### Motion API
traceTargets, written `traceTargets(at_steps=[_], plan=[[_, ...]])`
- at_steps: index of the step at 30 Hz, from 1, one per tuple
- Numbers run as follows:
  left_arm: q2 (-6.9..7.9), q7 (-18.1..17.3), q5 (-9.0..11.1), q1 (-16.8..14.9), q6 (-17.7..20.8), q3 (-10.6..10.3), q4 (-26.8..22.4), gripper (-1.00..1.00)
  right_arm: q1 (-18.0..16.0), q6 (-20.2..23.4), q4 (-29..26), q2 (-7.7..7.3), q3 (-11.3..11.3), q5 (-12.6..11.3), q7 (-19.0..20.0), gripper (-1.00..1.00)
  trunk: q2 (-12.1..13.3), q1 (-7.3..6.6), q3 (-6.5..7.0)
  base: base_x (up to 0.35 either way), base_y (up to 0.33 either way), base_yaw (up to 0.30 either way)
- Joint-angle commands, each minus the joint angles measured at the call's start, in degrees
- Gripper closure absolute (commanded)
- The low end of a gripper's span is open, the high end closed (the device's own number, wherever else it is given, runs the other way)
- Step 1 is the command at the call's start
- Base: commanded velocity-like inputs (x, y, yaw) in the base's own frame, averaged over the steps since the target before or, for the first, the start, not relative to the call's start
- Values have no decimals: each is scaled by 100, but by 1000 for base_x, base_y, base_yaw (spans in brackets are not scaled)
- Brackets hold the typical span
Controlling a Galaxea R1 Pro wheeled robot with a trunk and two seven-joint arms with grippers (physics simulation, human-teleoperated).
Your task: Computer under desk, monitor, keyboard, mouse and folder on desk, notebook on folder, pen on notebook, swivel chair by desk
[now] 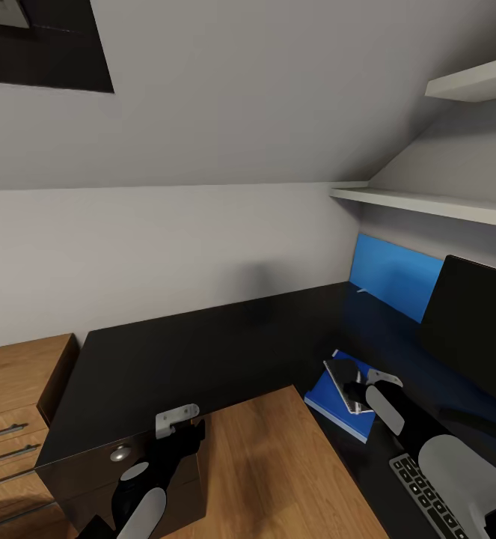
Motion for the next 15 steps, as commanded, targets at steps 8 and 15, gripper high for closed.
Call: traceTargets(at_steps=[8, 15], plan=[[5, 48, 35, -7, 10, -12, -9, -100, -7, 11, -24, -13, 48, -53, -51, -100, -5, 1, -7, 0, 0, 0], [5, 48, 35, -7, 15, -12, -9, -100, -6, -21, -251, -17, 61, -53, -73, -100, -5, 1, -7, 0, 0, 0]])
